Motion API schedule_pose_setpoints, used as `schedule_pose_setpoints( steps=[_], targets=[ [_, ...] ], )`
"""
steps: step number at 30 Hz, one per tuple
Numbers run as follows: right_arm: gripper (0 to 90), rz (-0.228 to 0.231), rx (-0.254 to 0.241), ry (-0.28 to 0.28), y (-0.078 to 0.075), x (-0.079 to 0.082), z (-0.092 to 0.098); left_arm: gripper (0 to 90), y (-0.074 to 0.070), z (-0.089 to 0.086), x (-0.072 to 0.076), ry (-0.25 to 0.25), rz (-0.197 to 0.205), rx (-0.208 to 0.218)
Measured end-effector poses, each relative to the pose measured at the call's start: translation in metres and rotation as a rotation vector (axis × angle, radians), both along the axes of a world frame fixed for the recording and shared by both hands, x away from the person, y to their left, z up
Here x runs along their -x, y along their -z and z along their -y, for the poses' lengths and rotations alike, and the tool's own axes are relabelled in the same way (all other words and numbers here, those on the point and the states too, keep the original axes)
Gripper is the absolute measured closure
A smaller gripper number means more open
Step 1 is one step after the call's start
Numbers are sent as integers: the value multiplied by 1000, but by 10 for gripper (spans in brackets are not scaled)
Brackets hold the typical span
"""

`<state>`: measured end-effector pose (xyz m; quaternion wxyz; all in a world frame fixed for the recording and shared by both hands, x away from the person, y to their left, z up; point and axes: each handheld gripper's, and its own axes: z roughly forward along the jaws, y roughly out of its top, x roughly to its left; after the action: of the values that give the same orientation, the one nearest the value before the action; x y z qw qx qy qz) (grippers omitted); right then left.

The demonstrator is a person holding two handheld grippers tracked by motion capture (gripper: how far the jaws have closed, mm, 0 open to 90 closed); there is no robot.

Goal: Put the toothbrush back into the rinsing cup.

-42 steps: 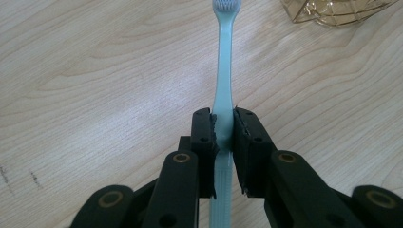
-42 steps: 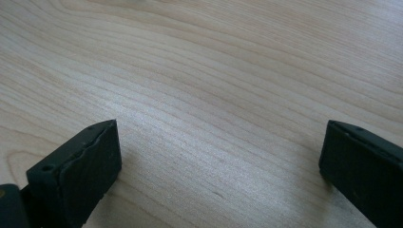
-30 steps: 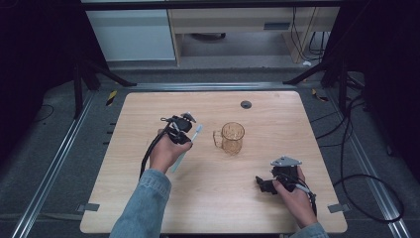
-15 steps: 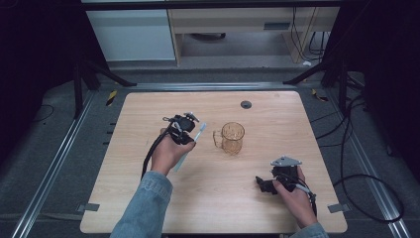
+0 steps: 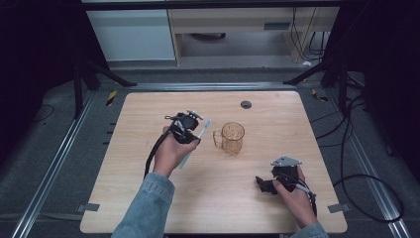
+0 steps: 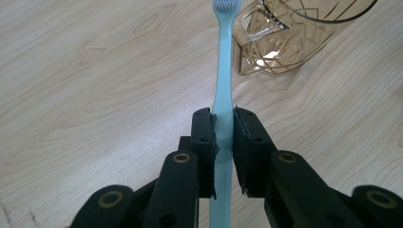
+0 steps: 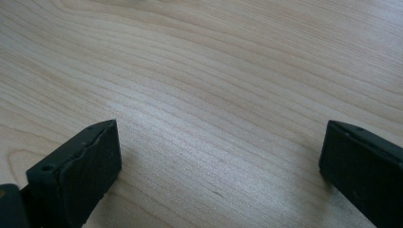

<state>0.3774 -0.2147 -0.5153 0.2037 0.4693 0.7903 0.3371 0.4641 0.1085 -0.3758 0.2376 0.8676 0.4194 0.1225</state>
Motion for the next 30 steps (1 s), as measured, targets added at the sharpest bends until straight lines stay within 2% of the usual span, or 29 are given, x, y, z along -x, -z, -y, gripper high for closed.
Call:
schedule_pose_setpoints(
  steps=[8,13,18,23,30],
  targets=[
    [5,-1,0,1,0,0,0,785,-5,-2,3,-7,63,30],
    [5,-1,0,-4,0,0,0,785,-8,-2,6,-8,87,58],
    [5,0,1,-4,0,0,0,785,-8,1,7,-7,107,72],
    [5,-1,-2,-4,0,0,0,785,-7,0,5,-27,152,109],
    [5,-2,-3,-8,0,0,1,785,-8,-1,6,-32,189,124]
  ],
)
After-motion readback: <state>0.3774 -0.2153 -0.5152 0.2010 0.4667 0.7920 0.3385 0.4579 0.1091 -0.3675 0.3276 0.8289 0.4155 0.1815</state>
